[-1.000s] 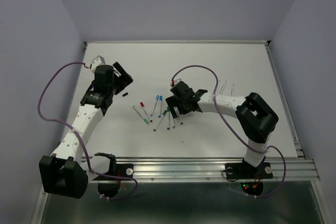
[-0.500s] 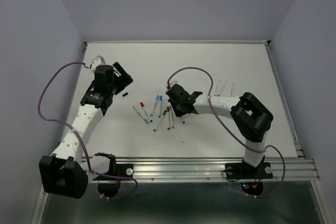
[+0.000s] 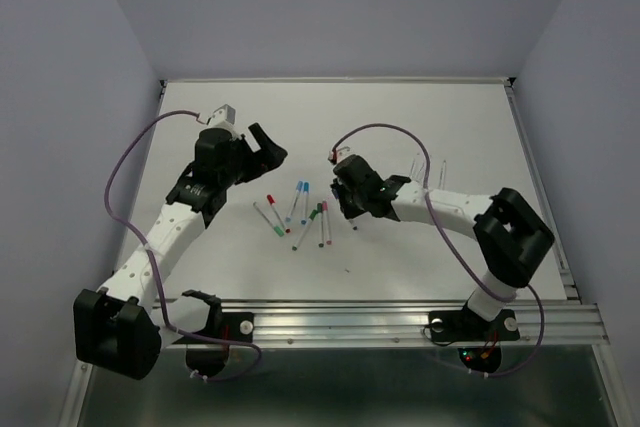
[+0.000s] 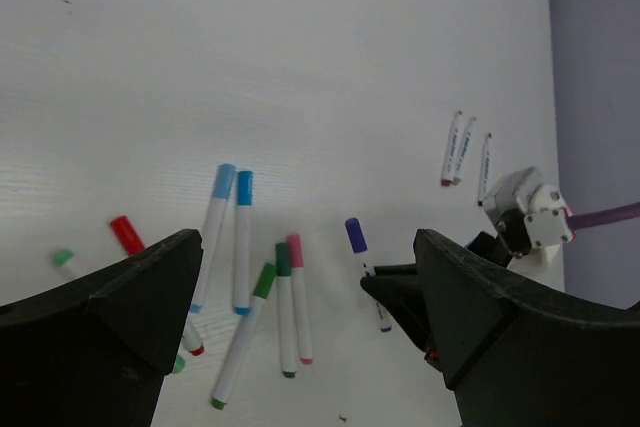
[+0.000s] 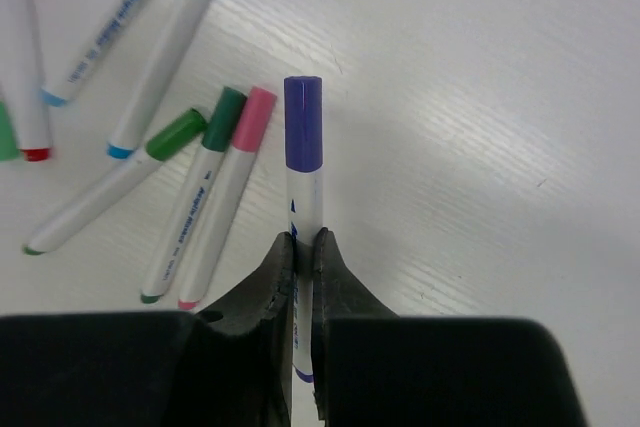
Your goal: Open the pen caps
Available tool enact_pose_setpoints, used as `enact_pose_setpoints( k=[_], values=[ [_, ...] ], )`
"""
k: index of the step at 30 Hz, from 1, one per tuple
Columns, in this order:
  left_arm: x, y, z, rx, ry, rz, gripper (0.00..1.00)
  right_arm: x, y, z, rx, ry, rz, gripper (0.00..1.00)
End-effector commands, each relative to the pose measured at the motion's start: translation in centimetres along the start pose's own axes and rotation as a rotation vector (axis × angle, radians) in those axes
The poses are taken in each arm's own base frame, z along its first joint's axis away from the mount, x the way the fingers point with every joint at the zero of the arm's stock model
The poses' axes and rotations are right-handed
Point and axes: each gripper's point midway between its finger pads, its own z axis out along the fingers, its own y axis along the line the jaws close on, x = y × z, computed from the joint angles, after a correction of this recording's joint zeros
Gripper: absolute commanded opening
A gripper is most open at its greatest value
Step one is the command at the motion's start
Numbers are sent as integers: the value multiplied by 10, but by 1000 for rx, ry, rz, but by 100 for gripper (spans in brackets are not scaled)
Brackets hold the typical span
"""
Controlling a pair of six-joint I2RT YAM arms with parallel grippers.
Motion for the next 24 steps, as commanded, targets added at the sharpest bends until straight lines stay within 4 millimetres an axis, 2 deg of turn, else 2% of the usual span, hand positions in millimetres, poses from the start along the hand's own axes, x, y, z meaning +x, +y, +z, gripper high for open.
enact_pose_setpoints(
  k=[1,2,3,4,6,9,13,20,21,23,24],
  values=[
    [8,-62,-9,300,21,69,99,-79,10,-54,-153,-286,29,1],
    [9,-68,-11,325,22,70,99,-82,14,-61,-179,-303,27,1],
    [9,-79,-13,366,17,76,99,-89,22,-77,-238,-336,25,1],
    [13,-84,-15,394,29,75,99,-90,22,-81,-258,-346,25,1],
    [16,-98,-19,456,34,67,99,-98,34,-100,-343,-387,25,1],
    [19,-109,-21,503,43,61,99,-112,42,-122,-406,-457,30,1],
    [21,-119,-24,559,46,42,98,-123,55,-143,-497,-518,28,1],
    [23,-126,-24,577,48,39,88,-139,67,-168,-591,-598,26,1],
    [23,-126,-24,576,47,37,84,-141,68,-170,-595,-606,33,1],
    [24,-126,-23,574,52,37,82,-144,69,-172,-601,-618,32,1],
    [24,-127,-23,576,52,37,76,-145,69,-172,-604,-621,32,1]
  ],
)
